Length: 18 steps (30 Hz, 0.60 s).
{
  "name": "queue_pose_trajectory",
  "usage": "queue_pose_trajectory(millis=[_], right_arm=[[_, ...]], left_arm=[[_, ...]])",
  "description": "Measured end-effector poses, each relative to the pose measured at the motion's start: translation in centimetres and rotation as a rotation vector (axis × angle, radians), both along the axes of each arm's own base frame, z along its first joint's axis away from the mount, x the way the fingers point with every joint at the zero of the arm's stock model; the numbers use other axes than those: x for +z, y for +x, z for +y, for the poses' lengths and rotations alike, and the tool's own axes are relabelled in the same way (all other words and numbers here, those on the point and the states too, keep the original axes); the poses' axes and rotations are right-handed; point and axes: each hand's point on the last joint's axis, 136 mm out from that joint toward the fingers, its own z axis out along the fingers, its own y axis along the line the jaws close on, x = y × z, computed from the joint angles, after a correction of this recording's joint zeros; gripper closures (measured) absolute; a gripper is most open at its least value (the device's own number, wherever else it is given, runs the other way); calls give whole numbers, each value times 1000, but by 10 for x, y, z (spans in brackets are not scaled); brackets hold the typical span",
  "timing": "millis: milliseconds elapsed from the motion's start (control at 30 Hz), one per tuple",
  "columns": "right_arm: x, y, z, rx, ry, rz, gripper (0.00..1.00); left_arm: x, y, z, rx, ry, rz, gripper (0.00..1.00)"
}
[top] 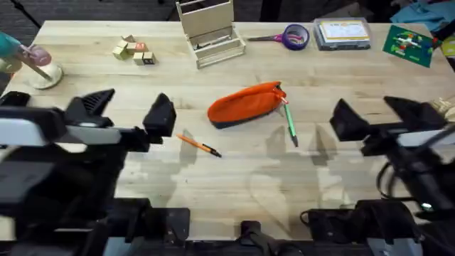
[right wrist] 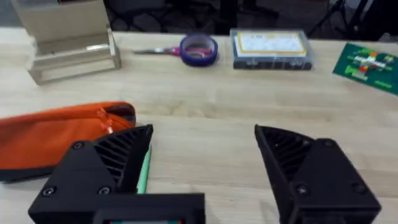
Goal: Unzip the bag, pick up the pens from the table one at a time and place them inside, then zip the bag closed.
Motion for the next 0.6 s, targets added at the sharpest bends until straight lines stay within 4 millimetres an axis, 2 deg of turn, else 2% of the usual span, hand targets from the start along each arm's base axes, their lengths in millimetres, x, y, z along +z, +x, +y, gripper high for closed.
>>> queue_pose_trajectory(millis=[167,300,333,467,600], right_arm=[[38,-6,0,0,0,10,4],[58,-7,0,0,0,53,4],[72,-6,1,3,1,84,4],[91,-4,2,14,3,95,4],[107,-3,3,18,4,79,4]], left_arm=[[32,-3,0,0,3,65,6],[42,2,0,-3,11,172,8],[46,9,0,-11,33,256,7],[56,18,-2,-42,77,340,7],[75,25,-8,-89,103,370,7]])
